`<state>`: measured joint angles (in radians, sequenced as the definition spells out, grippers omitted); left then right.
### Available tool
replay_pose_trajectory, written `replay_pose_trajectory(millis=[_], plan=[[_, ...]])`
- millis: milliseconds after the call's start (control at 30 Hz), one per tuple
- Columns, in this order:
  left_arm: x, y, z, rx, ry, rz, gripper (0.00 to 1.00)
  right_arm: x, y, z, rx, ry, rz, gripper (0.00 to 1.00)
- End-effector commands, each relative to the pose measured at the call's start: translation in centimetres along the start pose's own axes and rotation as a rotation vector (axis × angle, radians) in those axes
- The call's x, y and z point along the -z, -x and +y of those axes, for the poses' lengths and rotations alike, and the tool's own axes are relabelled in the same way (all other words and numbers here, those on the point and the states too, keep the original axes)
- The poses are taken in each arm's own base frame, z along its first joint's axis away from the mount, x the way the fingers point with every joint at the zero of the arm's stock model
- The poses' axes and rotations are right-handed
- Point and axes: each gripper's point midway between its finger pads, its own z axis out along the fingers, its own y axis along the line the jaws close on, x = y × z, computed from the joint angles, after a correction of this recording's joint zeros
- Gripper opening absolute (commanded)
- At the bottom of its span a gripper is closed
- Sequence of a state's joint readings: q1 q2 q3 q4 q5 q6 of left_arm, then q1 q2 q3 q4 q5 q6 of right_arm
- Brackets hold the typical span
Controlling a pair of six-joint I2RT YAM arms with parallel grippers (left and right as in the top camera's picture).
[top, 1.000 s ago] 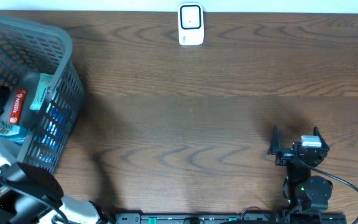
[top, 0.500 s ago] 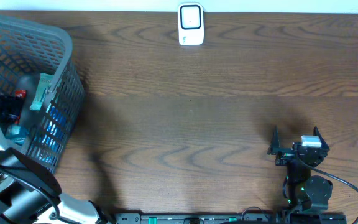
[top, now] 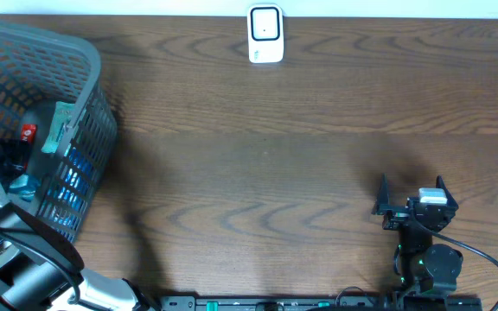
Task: Scan the item barcode
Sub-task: 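Reach the left gripper into the basket and grasp the teal mouthwash bottle, then lift the mouthwash bottle out and carry it toward the white scanner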
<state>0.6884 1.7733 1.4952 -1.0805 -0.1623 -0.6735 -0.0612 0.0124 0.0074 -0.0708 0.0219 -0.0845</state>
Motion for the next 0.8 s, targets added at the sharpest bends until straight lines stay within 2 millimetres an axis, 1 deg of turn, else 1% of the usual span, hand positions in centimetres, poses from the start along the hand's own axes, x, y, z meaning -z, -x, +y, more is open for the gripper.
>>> replay_pose_trajectory(millis=[0, 100, 233, 300, 400, 467, 567, 667, 767], plan=[[-1.0, -0.7, 0.4, -0.007, 0.020, 0.021, 0.75, 0.0, 0.0, 0.2, 0.007, 0.006, -0.002, 0.99], [-1.0, -0.8, 0.5, -0.008, 0.020, 0.025, 0.53, 0.0, 0.0, 0.2, 0.007, 0.007, -0.002, 0.99], [-1.0, -1.1, 0.4, -0.009, 0.014, 0.040, 0.39, 0.0, 0.0, 0.2, 0.007, 0.007, -0.002, 0.99], [-1.0, -1.1, 0.4, -0.009, 0.013, 0.040, 0.36, 0.0, 0.0, 0.2, 0.007, 0.007, -0.002, 0.99], [-0.6, -1.0, 0.4, -0.007, 0.005, 0.034, 0.35, 0.0, 0.0, 0.2, 0.007, 0.007, -0.002, 0.99], [0.0, -0.8, 0.4, -0.003, -0.007, 0.023, 0.34, 0.0, 0.0, 0.2, 0.007, 0.007, -0.002, 0.99], [2.1, 0.0, 0.2, 0.003, -0.047, -0.019, 0.34, 0.0, 0.0, 0.2, 0.007, 0.007, -0.002, 0.99], [5.3, 1.0, 0.2, 0.016, -0.109, -0.084, 0.34, 0.0, 0.0, 0.2, 0.007, 0.007, -0.002, 0.99], [9.2, 1.9, 0.3, 0.034, -0.192, -0.160, 0.34, 0.0, 0.0, 0.2, 0.007, 0.006, -0.002, 0.99]])
